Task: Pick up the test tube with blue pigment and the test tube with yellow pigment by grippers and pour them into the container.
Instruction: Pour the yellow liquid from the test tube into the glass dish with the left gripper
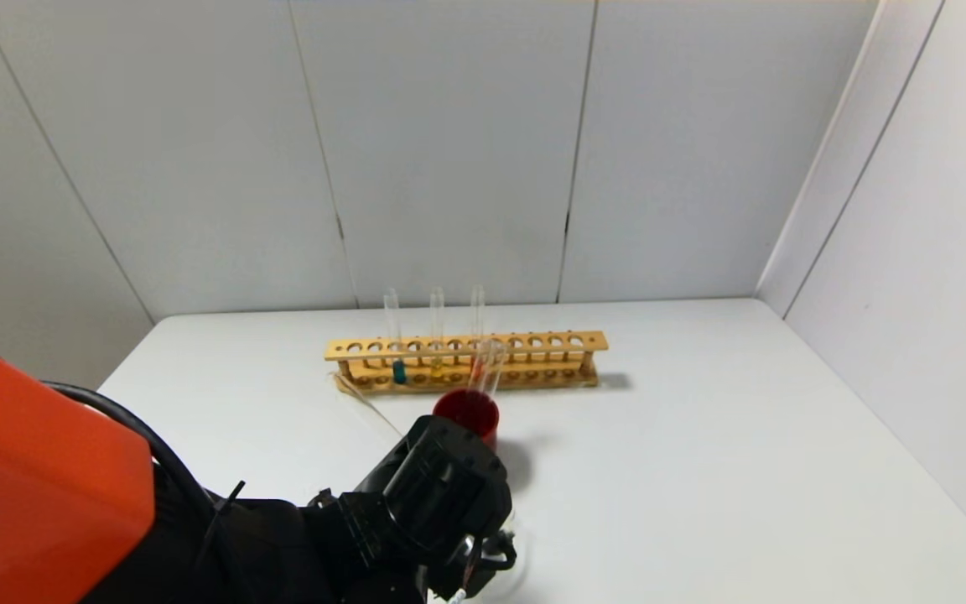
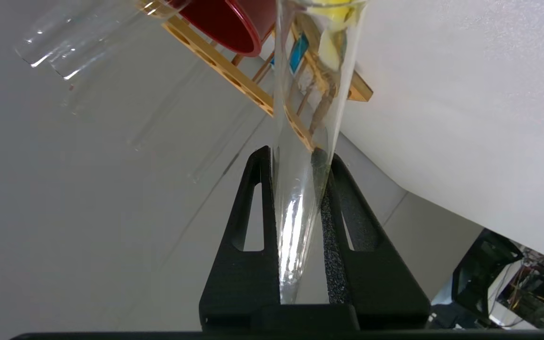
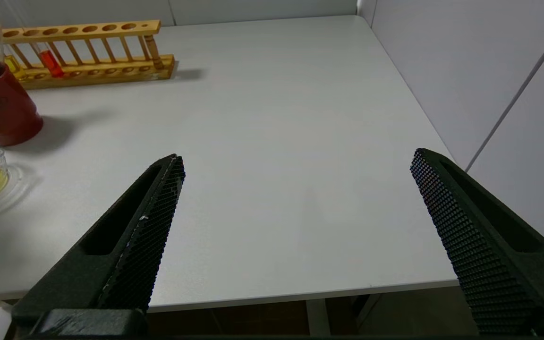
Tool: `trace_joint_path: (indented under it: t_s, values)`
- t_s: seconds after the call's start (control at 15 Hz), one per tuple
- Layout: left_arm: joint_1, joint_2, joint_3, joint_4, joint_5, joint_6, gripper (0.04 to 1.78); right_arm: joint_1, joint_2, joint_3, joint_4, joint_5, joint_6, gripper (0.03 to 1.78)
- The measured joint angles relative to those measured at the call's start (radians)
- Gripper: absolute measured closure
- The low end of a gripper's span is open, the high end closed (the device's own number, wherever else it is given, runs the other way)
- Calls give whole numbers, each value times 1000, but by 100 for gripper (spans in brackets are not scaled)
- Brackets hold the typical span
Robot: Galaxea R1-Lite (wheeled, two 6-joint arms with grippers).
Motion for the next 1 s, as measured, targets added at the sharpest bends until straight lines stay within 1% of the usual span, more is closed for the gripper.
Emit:
trace_joint_path:
  t_s: [0.4, 0.8, 1.0]
  values:
    - [-11, 15, -10, 0, 37, 14, 151, 0, 0, 0, 0, 0, 0, 6]
    - [-13, 23, -10, 0, 40, 13, 151, 0, 0, 0, 0, 0, 0, 6]
    - [-14, 17, -13, -16, 33, -12, 151, 0, 0, 0, 0, 0, 0, 6]
